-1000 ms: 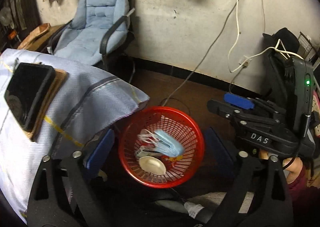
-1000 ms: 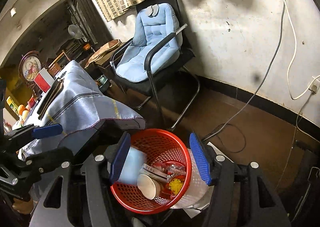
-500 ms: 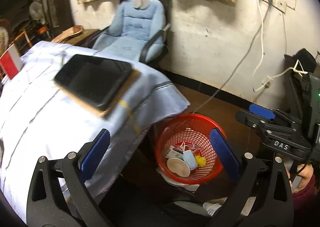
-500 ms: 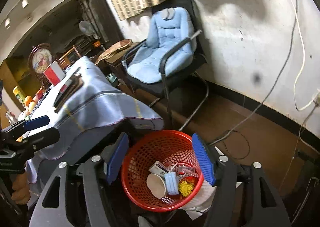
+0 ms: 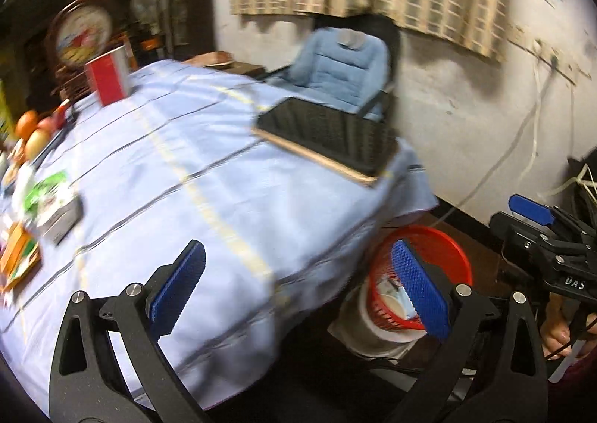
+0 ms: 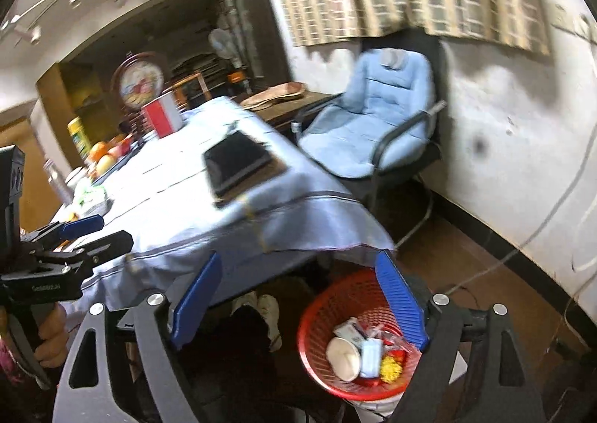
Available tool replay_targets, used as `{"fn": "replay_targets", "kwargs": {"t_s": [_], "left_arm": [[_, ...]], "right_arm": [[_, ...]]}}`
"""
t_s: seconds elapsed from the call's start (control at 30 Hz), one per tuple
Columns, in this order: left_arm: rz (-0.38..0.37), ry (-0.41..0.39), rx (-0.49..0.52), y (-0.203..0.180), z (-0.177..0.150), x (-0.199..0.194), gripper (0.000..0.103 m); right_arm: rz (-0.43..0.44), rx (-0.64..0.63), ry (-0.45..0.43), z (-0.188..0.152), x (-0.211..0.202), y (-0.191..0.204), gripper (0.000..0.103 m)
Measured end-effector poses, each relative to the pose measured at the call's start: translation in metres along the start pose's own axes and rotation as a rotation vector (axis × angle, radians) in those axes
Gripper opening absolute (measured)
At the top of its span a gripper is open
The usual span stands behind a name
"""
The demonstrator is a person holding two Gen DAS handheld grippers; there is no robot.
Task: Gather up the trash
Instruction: 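Move both tools back over the table toward the remaining trash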
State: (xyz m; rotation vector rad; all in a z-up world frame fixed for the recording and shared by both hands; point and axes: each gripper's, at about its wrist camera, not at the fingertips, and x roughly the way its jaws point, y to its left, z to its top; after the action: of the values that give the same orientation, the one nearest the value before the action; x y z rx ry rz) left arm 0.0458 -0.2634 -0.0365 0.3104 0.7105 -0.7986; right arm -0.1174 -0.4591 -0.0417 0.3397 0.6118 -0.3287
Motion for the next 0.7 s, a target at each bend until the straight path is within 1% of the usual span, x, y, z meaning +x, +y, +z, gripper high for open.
{"fn": "replay_targets", "kwargs": {"t_s": [0.17,0.27,0.37,0.43,0.47,0.57,0.7], "left_arm": [[0.1,-0.008,-0.113,0.069,-0.012,-0.018,0.096],[0.182,-0.008,-0.19,0.117,-0.023,-0.03,0.096],[0.296,0.006,-0.255,0.172,-0.031,-0.04,0.096],[0.356,0.015,-0.276,0.2,-0.035,-0.045,0.096],[0.406,0.022,-0.292,0.22,-0.037,-0.05,0.096],[0.498,0.032,-0.347,0.271,-0.045,-0.064,0.096],[0.559,0.047,-0.457,0.336,-0.056,-0.081,0.096]], "right_arm": [[0.056,-0.093,0.025,0.006,0.014,0.054,0.087],[0.091,-0.153,0.049,0.008,0.027,0.09,0.088],[0.131,-0.205,0.072,0.011,0.041,0.126,0.089],[0.16,-0.242,0.085,0.015,0.051,0.151,0.09],[0.168,-0.253,0.088,0.016,0.053,0.158,0.09],[0.199,-0.29,0.096,0.02,0.064,0.185,0.09],[0.238,-0.327,0.114,0.026,0.077,0.216,0.091]]}}
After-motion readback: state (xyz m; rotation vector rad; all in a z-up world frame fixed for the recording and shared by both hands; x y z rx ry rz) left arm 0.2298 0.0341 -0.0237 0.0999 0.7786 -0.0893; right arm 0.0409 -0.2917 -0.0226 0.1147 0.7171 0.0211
